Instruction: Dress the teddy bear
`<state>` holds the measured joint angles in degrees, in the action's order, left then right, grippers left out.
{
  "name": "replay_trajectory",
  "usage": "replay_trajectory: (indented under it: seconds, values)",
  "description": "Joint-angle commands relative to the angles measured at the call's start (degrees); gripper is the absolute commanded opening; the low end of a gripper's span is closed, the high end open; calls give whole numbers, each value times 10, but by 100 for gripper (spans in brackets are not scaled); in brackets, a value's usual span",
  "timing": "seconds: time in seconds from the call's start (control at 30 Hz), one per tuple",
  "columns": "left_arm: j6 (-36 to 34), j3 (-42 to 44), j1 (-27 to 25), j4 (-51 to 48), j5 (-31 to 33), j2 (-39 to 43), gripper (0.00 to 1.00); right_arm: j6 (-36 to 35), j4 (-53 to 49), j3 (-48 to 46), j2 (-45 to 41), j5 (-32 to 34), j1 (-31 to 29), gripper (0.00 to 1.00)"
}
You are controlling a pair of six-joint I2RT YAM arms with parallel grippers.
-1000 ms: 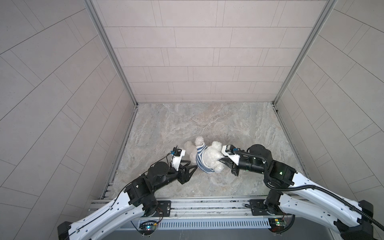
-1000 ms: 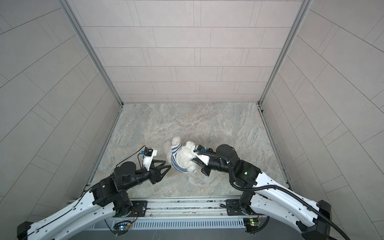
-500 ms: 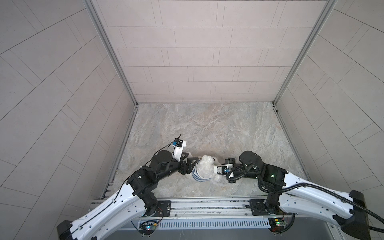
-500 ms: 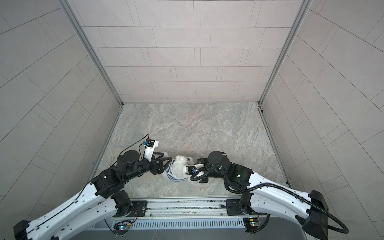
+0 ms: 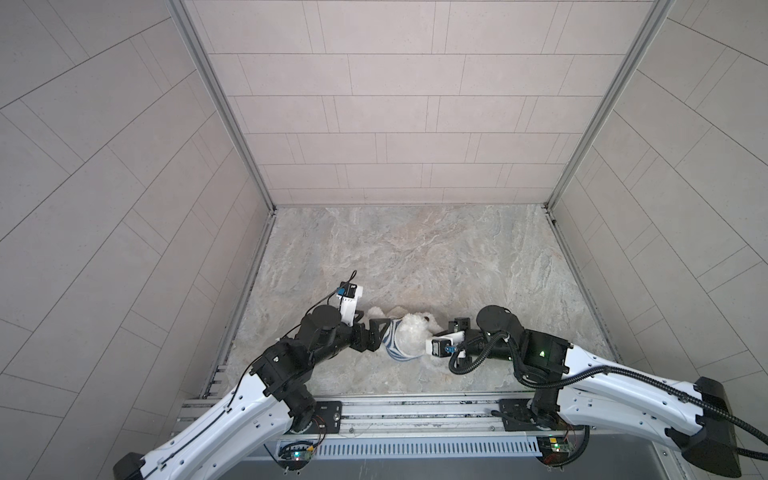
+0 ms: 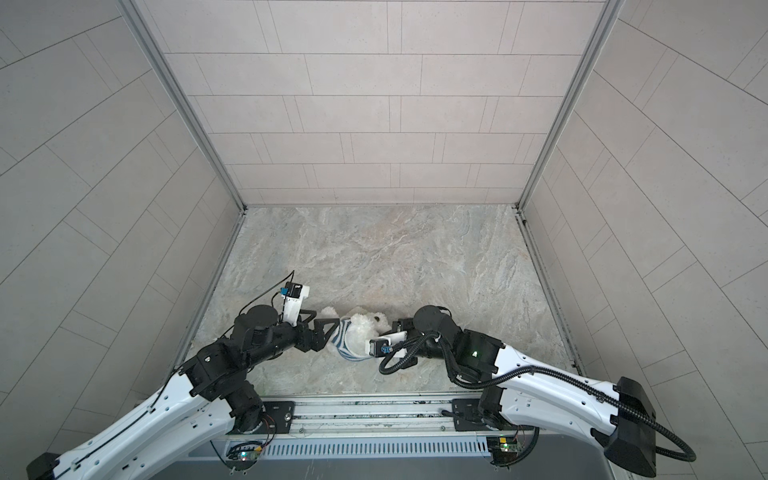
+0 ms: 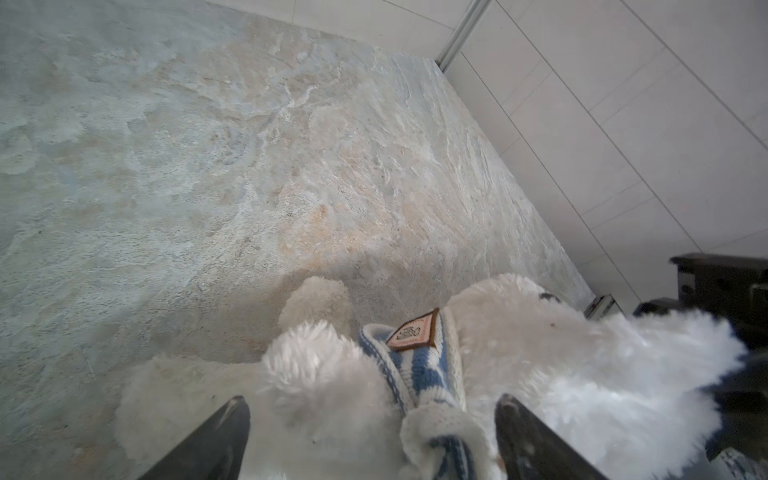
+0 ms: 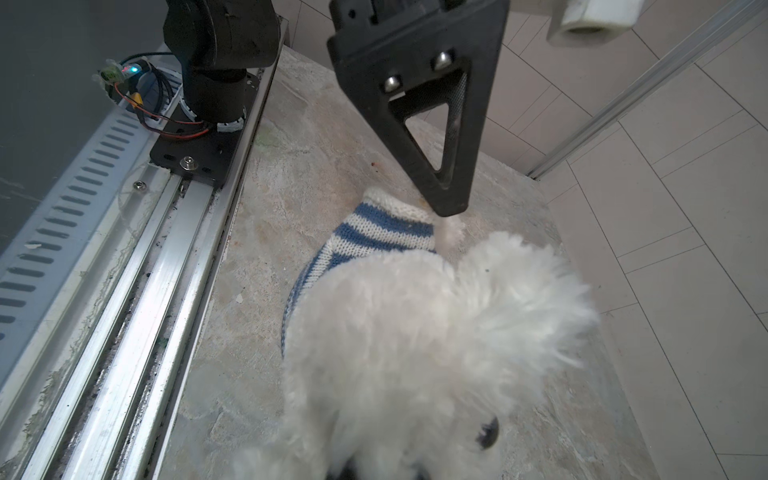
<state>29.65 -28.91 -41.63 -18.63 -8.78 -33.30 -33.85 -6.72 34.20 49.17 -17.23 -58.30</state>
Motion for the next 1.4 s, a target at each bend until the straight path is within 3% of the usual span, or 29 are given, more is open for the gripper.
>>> replay_trajectory:
  seconds: [0.0, 0.23, 0.33, 0.5, 0.57, 0.63, 0.77, 0.87, 1.03, 1.2, 1.37]
  values:
    - [27, 26, 19, 41, -58, -17, 96, -35, 11, -5, -11, 16, -11, 0]
    - [70, 51, 20, 101, -88, -34, 84, -41, 11, -9, -14, 33, -21, 0]
    - [80, 64, 20, 106, -83, -22, 72, -44, 14, -11, -15, 37, -21, 0]
    - [98, 79, 20, 119, -87, -8, 36, -44, 16, -12, -18, 40, -21, 0]
    - [103, 78, 20, 122, -87, -5, 27, -43, 17, -12, -22, 44, -22, 0]
    - [108, 76, 20, 130, -88, -3, 18, -41, 18, -13, -28, 55, -26, 6]
    - [118, 62, 20, 130, -78, 9, 0, -35, 3, -6, -29, 97, -49, 29]
    - [119, 50, 20, 121, -60, 25, 0, -19, -8, -1, -33, 119, -62, 43]
    - [119, 43, 20, 115, -46, 29, 0, 100, -2, 10, -49, 125, -63, 81]
    - [148, 71, 19, 158, -27, 32, 0, 263, 13, 49, -27, 134, -65, 90]
    - [157, 76, 19, 180, -24, 22, 0, 355, 18, 56, 6, 146, -92, 95]
